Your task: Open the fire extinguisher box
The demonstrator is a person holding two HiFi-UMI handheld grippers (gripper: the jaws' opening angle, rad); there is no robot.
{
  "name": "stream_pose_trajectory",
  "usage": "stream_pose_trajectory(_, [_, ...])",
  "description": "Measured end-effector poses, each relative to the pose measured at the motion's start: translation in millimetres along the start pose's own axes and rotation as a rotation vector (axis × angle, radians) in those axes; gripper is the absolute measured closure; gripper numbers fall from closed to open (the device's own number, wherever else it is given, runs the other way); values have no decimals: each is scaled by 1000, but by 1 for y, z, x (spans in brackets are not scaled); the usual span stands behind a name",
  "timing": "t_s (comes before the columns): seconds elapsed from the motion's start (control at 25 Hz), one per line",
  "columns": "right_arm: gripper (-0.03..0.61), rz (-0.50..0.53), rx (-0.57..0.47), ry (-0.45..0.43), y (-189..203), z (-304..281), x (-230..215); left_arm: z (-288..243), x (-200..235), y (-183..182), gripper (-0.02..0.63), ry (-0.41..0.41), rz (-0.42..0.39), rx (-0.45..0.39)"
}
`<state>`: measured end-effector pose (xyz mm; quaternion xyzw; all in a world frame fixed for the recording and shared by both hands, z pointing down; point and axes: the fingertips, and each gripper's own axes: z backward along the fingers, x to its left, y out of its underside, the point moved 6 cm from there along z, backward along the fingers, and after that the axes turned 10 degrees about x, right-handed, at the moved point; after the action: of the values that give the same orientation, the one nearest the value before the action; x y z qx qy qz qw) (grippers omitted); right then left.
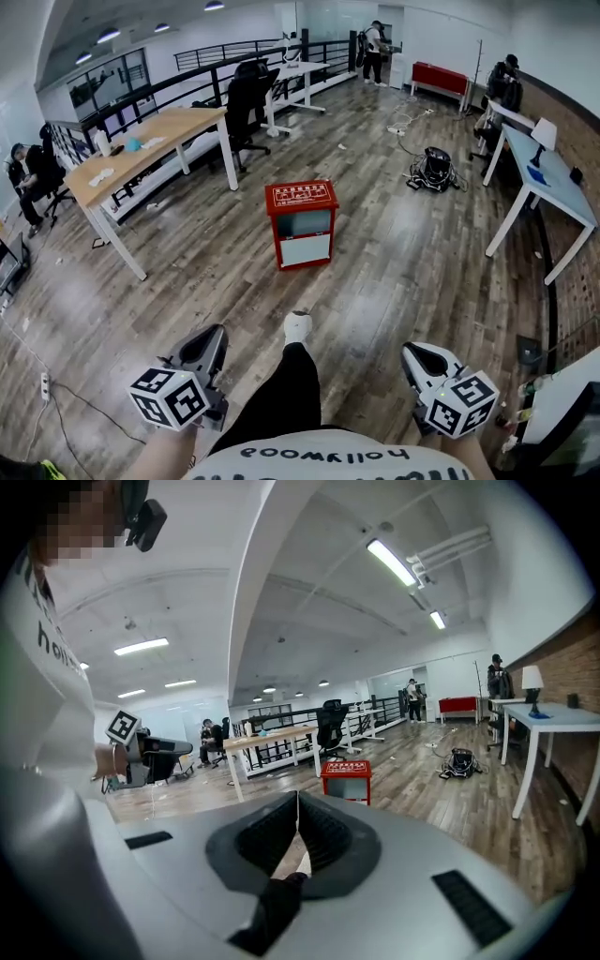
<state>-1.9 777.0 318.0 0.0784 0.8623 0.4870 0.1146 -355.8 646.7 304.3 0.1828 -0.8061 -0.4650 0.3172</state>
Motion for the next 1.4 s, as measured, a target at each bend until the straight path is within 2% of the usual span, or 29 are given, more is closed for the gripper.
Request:
stream_pose_trajectory(0.08, [569, 19, -2, 19, -2, -8, -7, -18, 8, -6, 592, 15, -4, 4])
stream_pose_trajectory(0.32, [569, -17, 24, 75, -25, -40, -44, -76, 33, -51, 592, 55, -60, -42])
stream_pose_trajectory(0.44, [569, -16, 56, 95, -43, -71, -61, -114, 62, -71, 592, 65, -41, -44])
stream_pose_trajectory(0.72, [568, -18, 73, 76, -106, -168, -91, -212, 123, -110, 592, 94, 19, 15])
stream_pose_trajectory(1.12, [568, -32, 91, 54, -197, -287, -152, -335, 187, -207, 592, 112, 7, 41])
stream_pose_trajectory(1.28, [568, -51, 108, 40, -215, -327, -174, -375, 210, -240, 592, 81, -22, 31])
stream_pose_trajectory(1.4, [568, -107, 106, 45, -214, -360, -194, -399, 223, -254, 591, 81, -35, 49])
